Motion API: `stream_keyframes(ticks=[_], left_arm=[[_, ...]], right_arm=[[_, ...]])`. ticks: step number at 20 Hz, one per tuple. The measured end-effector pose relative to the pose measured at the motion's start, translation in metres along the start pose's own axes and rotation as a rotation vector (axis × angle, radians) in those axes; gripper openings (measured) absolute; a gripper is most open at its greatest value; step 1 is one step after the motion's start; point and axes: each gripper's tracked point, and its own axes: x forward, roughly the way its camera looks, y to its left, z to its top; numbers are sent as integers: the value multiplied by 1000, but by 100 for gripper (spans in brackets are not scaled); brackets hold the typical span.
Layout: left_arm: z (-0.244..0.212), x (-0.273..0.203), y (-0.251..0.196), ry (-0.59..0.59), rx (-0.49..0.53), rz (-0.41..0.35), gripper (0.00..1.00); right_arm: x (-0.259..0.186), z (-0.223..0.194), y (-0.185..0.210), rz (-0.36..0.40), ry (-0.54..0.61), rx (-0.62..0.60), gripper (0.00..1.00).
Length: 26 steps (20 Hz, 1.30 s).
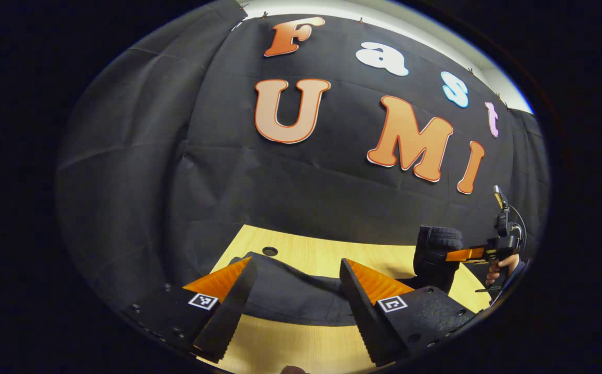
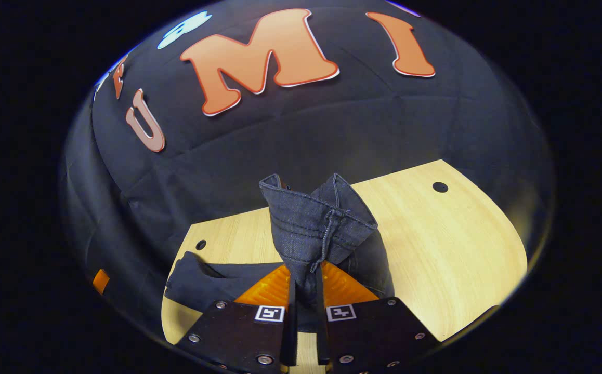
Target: Grasp the waist and the cuffs of the jeans and fold them to make the two legs overlap; first hold the waist and fold one-third of the jeans toward the cuffs, then hold the cuffs and fold the remaining one-third in the same direction to finish folding.
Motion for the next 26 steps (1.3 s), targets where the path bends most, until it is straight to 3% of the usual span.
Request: stream_keyframes(ticks=[5,9,11,12,13,14,15,18,21,23,26], left_arm=[[-10,-4,27,22,-20,36,95],[-25,-3,48,79,-40,75,96],[-31,-4,59,100,-54,95,95],[-34,-3,63,111,-62,99,96],[-37,-1,68,120,-69,103,95],[-39,0,73,134,-74,109,95],[-43,2,80,150,-80,118,95],[-61,16,103,230,-138,160,95],[-89,42,127,361,-281,220,95],[-108,55,141,450,-400,224,95],[-130,68,161,575,-476,264,96]], right_arm=[[0,-8,1,0,66,-49,15],[-6,-13,-1,-9,187,-60,15],[-12,-11,6,35,237,-21,16],[-15,-10,8,54,274,12,19],[-14,-8,6,66,278,33,56],[-13,-3,2,57,269,39,50],[-16,-6,-3,56,259,43,67],[-34,8,-11,63,237,51,79],[-50,26,-8,60,139,20,94],[-57,36,-3,71,69,16,97],[-81,40,-6,61,22,16,98]])
